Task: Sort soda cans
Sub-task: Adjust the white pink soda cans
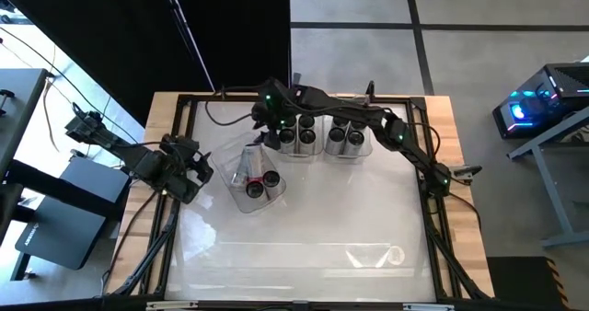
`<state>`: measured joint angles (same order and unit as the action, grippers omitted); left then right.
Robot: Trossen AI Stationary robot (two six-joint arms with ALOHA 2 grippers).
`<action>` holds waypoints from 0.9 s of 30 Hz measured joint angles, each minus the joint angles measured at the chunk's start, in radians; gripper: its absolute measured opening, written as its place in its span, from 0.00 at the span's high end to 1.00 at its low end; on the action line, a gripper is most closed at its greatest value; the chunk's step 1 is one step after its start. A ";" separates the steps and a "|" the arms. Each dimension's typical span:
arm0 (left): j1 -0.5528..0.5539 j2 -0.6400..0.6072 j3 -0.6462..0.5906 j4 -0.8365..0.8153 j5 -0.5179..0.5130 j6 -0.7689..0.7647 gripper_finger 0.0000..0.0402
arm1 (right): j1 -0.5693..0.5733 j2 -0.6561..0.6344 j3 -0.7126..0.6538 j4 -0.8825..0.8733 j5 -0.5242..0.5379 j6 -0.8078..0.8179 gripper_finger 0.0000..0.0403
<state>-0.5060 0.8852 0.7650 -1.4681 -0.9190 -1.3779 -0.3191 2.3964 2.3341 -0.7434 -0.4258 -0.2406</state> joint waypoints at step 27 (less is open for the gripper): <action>0.001 0.000 0.000 0.007 -0.103 0.010 0.42 | 0.028 0.063 0.000 -0.039 -0.108 -0.049 0.37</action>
<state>-0.5053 0.8852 0.7654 -1.4609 -1.0218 -1.3680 -0.2911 2.4596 2.3341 -0.7825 -0.5337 -0.2894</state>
